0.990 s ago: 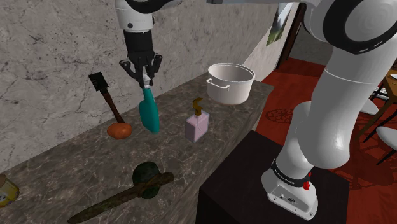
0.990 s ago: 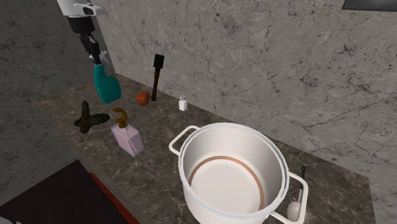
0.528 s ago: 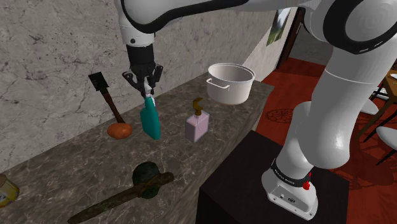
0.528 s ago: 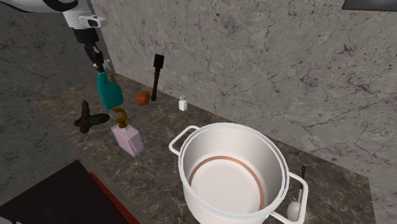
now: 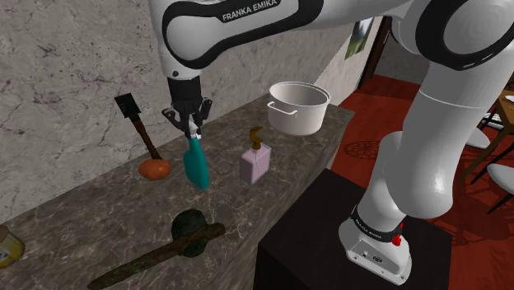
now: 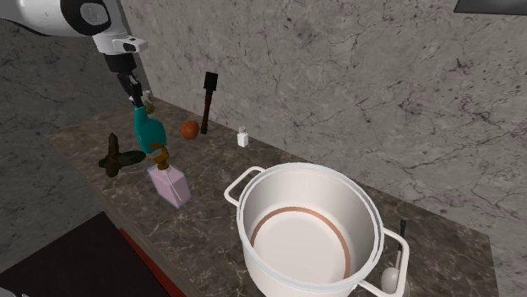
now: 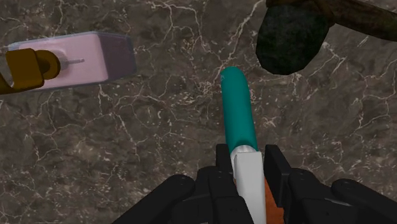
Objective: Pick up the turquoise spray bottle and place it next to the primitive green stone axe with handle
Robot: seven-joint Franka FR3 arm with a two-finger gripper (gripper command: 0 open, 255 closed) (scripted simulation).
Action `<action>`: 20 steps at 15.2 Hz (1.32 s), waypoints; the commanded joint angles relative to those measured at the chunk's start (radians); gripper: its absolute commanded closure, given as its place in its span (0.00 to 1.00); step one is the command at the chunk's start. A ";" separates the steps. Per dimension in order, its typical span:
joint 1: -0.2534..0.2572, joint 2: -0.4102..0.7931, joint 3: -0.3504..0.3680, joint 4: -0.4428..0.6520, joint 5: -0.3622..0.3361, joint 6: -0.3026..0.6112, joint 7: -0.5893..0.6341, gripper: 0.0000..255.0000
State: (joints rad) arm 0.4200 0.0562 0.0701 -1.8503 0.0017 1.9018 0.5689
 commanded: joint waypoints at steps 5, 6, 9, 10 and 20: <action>0.000 0.014 0.000 -0.065 -0.001 0.080 0.001 1.00; 0.000 0.018 0.000 -0.074 -0.001 0.093 0.001 1.00; 0.001 0.029 0.000 -0.101 -0.002 0.131 0.002 1.00; 0.001 0.032 0.000 -0.108 -0.002 0.141 0.002 1.00; 0.001 0.033 0.000 -0.108 -0.002 0.141 0.002 0.00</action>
State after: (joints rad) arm 0.4207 0.0887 0.0703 -1.9580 -0.0007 2.0426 0.5707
